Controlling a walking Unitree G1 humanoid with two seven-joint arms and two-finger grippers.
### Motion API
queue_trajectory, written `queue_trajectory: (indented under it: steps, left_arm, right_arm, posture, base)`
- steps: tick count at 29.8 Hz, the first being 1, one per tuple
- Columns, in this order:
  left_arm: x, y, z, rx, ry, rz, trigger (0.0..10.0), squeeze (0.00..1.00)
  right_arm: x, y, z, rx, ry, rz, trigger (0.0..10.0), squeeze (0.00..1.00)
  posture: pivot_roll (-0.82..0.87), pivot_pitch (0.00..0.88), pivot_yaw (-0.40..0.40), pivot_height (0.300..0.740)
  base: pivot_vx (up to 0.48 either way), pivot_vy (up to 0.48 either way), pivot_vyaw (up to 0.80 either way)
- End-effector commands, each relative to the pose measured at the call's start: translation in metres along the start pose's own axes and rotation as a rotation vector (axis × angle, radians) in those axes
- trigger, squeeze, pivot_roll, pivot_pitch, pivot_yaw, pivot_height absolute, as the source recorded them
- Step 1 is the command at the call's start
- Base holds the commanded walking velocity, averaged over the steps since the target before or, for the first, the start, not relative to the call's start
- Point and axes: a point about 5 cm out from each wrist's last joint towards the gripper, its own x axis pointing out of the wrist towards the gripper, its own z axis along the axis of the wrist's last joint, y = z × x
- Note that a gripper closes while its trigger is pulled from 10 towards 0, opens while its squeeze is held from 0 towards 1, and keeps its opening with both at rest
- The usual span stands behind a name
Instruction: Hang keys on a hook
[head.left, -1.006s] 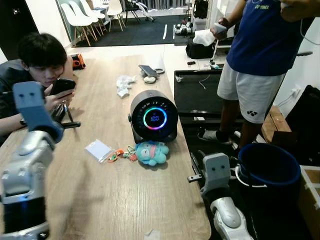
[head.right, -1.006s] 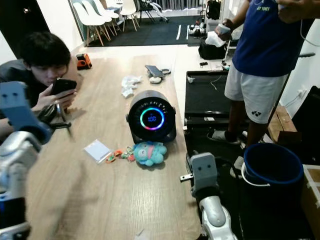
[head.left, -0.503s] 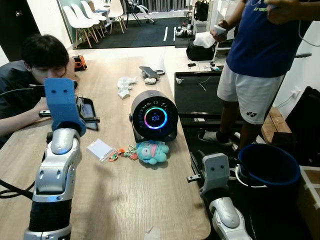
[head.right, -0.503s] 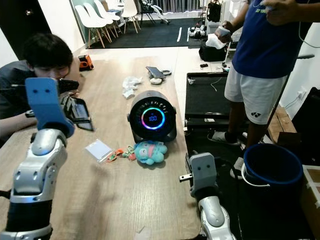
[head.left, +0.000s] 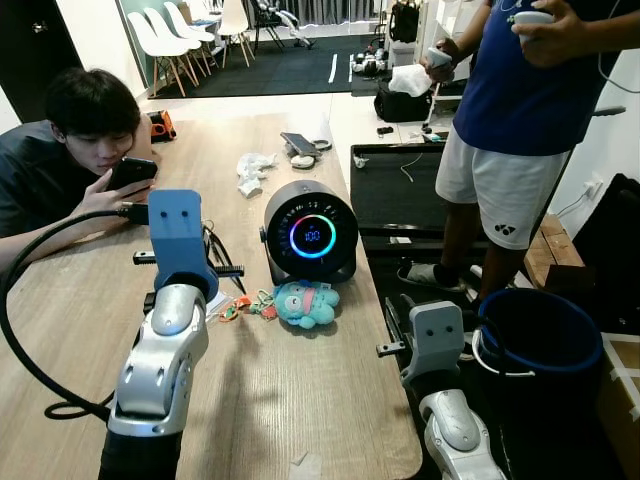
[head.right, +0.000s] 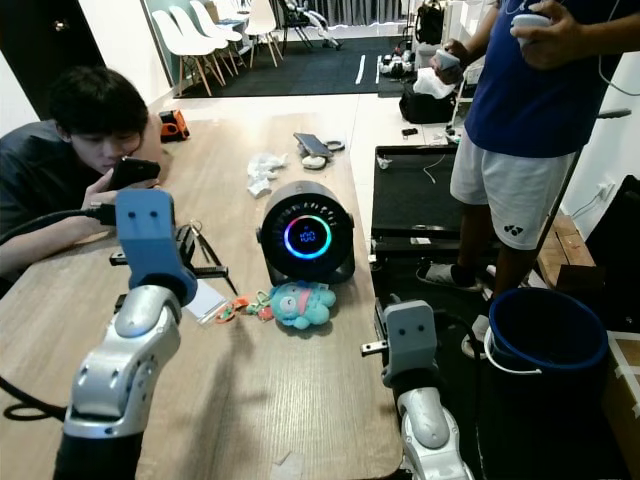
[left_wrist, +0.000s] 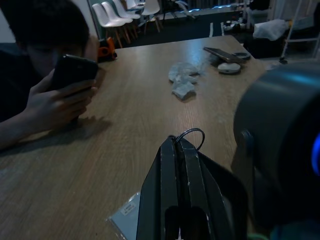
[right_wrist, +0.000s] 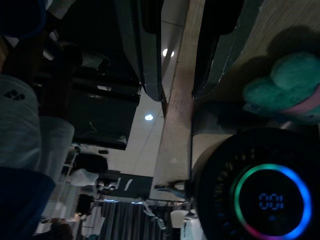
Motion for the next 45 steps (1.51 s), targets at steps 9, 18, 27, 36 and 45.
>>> queue_trajectory:
  steps: [9, 18, 27, 36, 45]
  left_arm:
    - [-0.015, 0.006, -0.035, 0.018, 0.009, 0.089, 10.0, 0.0]
    - [-0.017, 0.004, -0.05, 0.043, 0.033, 0.064, 10.0, 0.0]
    - [-0.017, 0.002, -0.052, 0.053, 0.022, 0.056, 10.0, 0.0]
    - [-0.017, 0.002, -0.053, 0.06, 0.015, 0.054, 10.0, 0.0]
    - [-0.017, 0.003, -0.052, 0.068, 0.008, 0.054, 10.0, 0.0]
  right_arm:
    - [-0.004, -0.008, 0.003, -0.013, -0.027, -0.059, 10.0, 0.0]
    - [-0.005, -0.007, 0.002, -0.01, -0.023, -0.055, 10.0, 0.0]
    - [-0.006, -0.005, 0.0, -0.006, -0.011, -0.046, 10.0, 0.0]
    - [-0.006, -0.002, -0.001, -0.004, -0.006, -0.037, 10.0, 0.0]
    - [-0.005, -0.001, -0.002, -0.002, -0.004, -0.033, 10.0, 0.0]
  posture:
    - [0.03, 0.116, 0.11, 0.74]
    - [0.03, 0.116, 0.107, 0.74]
    - [0.03, 0.12, 0.107, 0.74]
    - [0.04, 0.122, 0.107, 0.74]
    - [0.04, 0.122, 0.107, 0.74]
  base:
    - [0.0, 0.0, 0.0]
    - [0.0, 0.0, 0.0]
    - [0.0, 0.0, 0.0]
    - [0.0, 0.0, 0.0]
    - [0.0, 0.0, 0.0]
